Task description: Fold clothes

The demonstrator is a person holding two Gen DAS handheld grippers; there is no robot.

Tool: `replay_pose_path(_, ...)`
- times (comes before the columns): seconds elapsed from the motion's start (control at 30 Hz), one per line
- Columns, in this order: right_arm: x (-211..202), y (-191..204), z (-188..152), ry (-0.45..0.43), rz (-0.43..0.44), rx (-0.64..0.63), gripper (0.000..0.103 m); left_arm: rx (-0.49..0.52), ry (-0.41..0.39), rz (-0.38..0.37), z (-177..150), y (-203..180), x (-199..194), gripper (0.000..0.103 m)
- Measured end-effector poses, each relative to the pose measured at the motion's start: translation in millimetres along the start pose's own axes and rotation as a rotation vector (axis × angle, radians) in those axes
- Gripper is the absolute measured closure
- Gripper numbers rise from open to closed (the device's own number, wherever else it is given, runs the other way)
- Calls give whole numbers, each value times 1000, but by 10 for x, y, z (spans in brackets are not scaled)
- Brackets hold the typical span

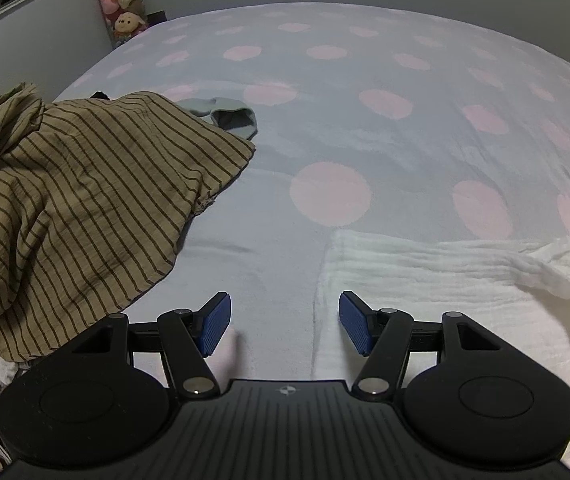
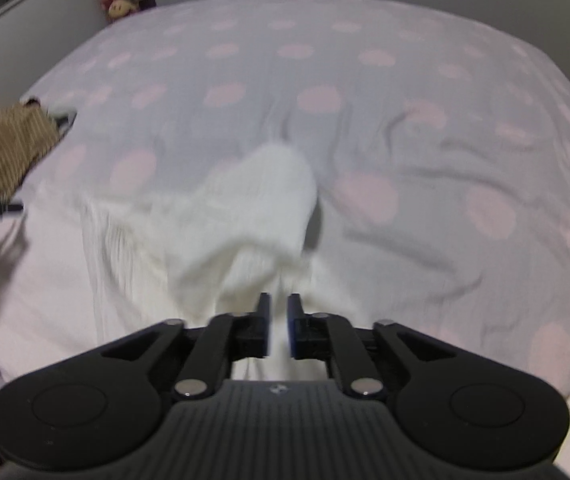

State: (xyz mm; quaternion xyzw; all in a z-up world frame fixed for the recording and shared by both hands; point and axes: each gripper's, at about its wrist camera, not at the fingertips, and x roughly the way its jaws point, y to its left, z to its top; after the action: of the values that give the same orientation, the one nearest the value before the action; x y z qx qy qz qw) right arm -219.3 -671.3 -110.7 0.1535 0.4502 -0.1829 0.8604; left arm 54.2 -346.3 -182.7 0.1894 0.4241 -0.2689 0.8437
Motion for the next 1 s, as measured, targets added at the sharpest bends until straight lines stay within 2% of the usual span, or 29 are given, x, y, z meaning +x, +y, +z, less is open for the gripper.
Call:
replay_pose_path(0.27, 620, -170, 598, 60, 18, 10, 72, 29, 21, 29, 18, 11, 130, 45)
replay_pose_path(0.43, 961, -211, 824, 111, 18, -27, 61, 69, 52, 71, 24, -38, 241, 45)
replay_pose_path(0.5, 1074, -221, 890, 128, 15, -38, 60, 83, 64, 91, 15, -61, 295, 45)
replay_pose_path(0.67, 1347, -204, 1080, 164, -2, -41, 60, 81, 64, 86, 12, -59, 352, 44)
replay_pose_path(0.73, 1444, -185, 1121, 173, -3, -18, 65, 73, 63, 76, 10, -33, 366, 44)
replay_pose_path(0.77, 1478, -166, 1127, 180, 0, -10, 72, 67, 62, 69, 2, -16, 369, 44)
replay_pose_path(0.8, 1509, -147, 1132, 188, 4, -2, 90, 60, 62, 63, 2, 2, 369, 43)
replay_pose_path(0.87, 1487, -67, 1118, 184, -8, -24, 93, 45, 62, 50, 1, 38, 368, 42)
replay_pose_path(1.0, 1191, 97, 1049, 138, -11, -100, 95, 38, 65, 44, 16, 44, 361, 42)
